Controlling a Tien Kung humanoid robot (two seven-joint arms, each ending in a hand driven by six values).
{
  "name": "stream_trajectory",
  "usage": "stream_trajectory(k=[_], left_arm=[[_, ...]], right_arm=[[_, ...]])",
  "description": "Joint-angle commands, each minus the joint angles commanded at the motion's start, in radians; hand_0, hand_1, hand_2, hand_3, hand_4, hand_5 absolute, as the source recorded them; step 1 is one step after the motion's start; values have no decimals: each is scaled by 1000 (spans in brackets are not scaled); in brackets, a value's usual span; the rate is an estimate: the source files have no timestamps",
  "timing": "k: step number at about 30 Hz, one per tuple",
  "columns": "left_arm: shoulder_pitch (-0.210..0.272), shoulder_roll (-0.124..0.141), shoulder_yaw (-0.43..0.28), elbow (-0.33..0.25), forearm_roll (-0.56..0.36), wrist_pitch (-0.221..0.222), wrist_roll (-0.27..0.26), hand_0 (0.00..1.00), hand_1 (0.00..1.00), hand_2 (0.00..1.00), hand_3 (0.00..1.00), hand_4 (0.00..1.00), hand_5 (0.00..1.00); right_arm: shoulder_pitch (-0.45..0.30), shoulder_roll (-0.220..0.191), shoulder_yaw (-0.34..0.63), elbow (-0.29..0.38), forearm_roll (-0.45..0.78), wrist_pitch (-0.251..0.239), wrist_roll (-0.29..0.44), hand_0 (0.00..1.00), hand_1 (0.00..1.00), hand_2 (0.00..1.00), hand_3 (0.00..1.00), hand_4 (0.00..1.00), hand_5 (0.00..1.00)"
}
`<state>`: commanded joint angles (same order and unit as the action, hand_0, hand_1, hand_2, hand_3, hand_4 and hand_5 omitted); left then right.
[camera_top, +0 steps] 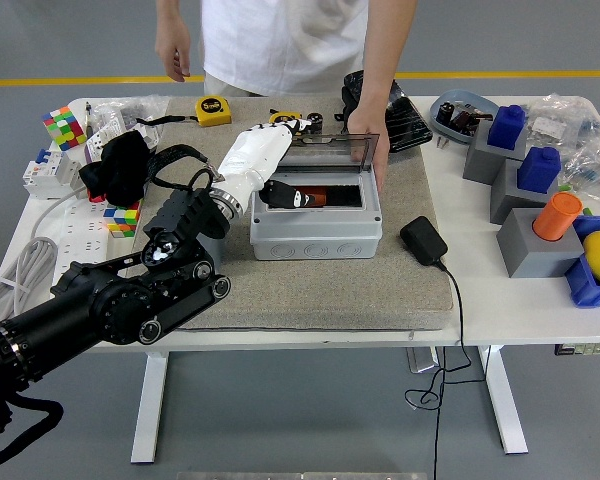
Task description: Fetch the battery,place it into the box,close the lid of the box
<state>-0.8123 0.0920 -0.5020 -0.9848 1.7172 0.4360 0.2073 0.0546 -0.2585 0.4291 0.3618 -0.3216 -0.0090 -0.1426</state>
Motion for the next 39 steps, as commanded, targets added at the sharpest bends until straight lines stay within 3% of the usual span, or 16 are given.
stream_trajectory(k=[9,16,23,26,33,39], left_arm=[[62,39,21,-136,-27,-7,13,774,791,769,808,998,109],[80,57,70,-179,-57,2,-9,768,789,767,803,998,108],[93,75,48,-248,-94,16,-35,763,780,758,791,998,110],[96,75,36,-251,-96,21,-37,763,780,758,791,998,110],[113,66,78,-178,-129,12,-34,760,779,753,792,997,113],[136,74,63,-205,-127,10,-33,759,778,752,791,995,115]], right_arm=[[-7,0,-1,-2,3,1,-1,702,726,719,703,998,704],[-4,2,9,0,-4,0,0,702,726,719,703,998,704],[-5,2,5,-2,0,0,-1,702,726,719,703,998,704],[-5,2,3,-3,1,0,-1,702,726,719,703,998,704],[-5,6,9,-1,-2,1,0,703,727,719,703,998,704],[-8,3,4,-2,1,1,-1,702,726,719,703,998,705]])
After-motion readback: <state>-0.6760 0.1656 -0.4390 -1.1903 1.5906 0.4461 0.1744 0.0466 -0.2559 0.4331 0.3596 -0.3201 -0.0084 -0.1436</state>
